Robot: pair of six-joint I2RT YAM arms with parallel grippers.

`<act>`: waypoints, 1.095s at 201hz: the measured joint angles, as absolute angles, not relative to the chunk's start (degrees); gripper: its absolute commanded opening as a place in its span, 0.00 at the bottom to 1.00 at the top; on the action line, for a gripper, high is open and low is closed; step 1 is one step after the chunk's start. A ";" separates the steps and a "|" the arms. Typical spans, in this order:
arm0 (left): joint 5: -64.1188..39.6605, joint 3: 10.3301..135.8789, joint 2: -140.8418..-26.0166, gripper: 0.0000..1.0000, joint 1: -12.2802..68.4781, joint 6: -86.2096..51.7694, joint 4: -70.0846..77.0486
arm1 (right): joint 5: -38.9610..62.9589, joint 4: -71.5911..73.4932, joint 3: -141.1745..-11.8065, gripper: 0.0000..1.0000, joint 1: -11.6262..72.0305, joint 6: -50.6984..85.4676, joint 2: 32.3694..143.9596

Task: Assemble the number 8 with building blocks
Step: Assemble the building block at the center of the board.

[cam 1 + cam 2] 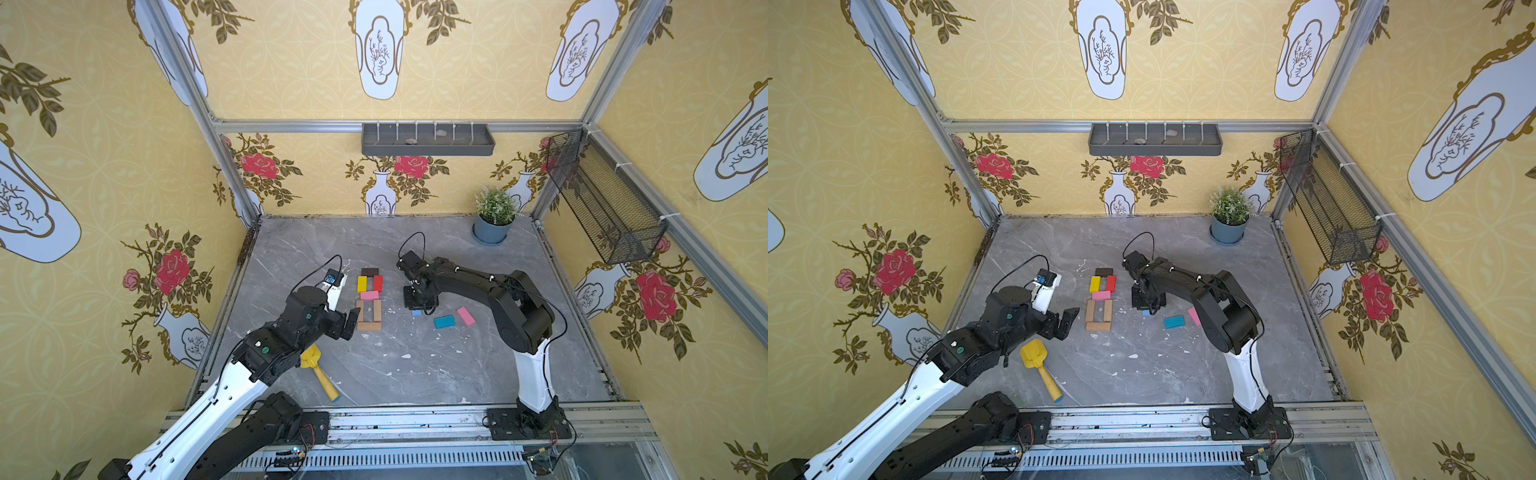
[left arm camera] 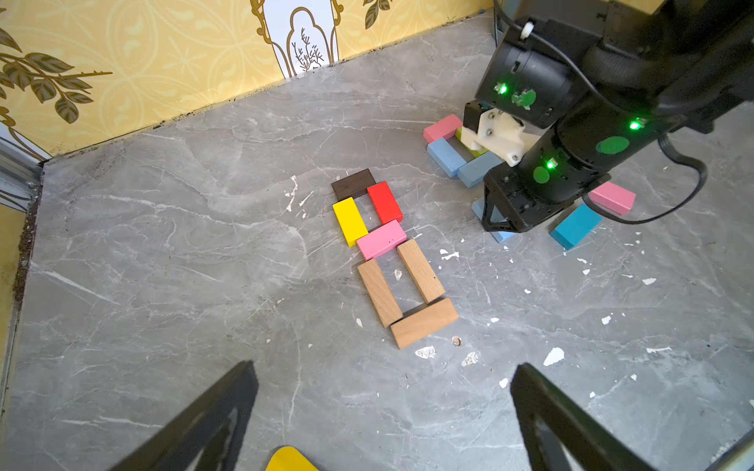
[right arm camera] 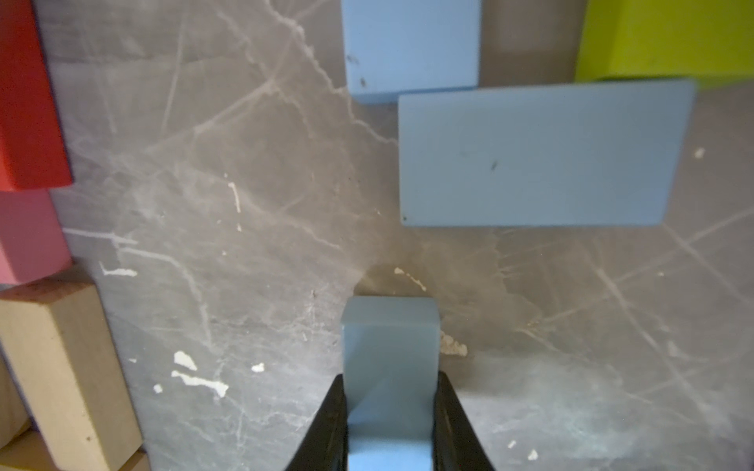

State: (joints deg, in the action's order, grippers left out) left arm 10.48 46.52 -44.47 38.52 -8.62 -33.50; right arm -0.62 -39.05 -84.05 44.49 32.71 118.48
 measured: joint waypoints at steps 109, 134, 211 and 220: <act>10.48 46.52 -44.49 1.00 38.52 -8.62 -33.50 | -1.80 -39.40 -85.89 0.13 43.53 31.79 119.72; 10.48 46.52 -44.49 1.00 38.52 -8.62 -33.50 | -2.07 -39.77 -86.50 0.13 43.51 31.55 120.16; 10.48 46.52 -44.49 1.00 38.52 -8.62 -33.50 | -2.28 -40.60 -87.85 0.13 43.42 31.42 121.12; 10.48 46.52 -44.49 1.00 38.52 -8.62 -33.50 | -2.35 -40.60 -87.96 0.13 43.40 31.42 121.19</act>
State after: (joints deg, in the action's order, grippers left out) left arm 10.48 46.52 -44.49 38.52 -8.62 -33.50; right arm -2.35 -40.60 -87.96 43.40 31.42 121.19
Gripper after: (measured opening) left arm 0.998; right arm 0.287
